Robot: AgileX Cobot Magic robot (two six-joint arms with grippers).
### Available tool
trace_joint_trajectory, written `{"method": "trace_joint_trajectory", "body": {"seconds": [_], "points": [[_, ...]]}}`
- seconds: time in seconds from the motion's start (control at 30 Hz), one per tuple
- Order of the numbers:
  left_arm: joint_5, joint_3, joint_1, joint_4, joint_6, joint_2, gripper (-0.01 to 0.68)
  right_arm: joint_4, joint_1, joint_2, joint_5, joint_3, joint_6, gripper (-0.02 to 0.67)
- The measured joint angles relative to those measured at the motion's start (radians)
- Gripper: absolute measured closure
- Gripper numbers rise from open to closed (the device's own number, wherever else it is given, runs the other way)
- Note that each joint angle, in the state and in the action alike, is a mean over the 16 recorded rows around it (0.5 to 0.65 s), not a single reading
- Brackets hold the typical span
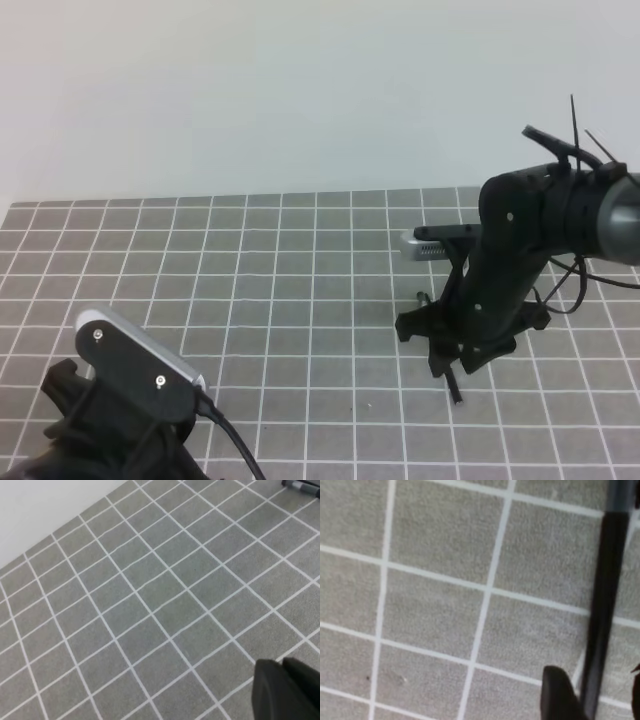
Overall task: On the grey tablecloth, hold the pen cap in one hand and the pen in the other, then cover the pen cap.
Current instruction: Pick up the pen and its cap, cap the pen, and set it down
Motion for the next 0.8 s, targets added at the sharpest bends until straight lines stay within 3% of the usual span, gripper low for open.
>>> {"method": "trace_joint_trajectory", "body": {"seconds": [0.2, 0.63, 0.8], "points": [[-0.008, -0.002, 0.0, -0.002, -0.003, -0.001, 0.672, -0.022, 0.0, -0.048, -0.007, 0.0, -0.001, 0.356], [-0.026, -0.032, 0.0, 0.031, 0.04, -0.002, 0.672, -0.172, 0.001, -0.402, 0.001, 0.002, -0.045, 0.609], [-0.029, -0.039, 0.0, 0.052, 0.057, -0.002, 0.672, -0.212, 0.001, -0.582, -0.016, 0.028, -0.068, 0.649]]}}
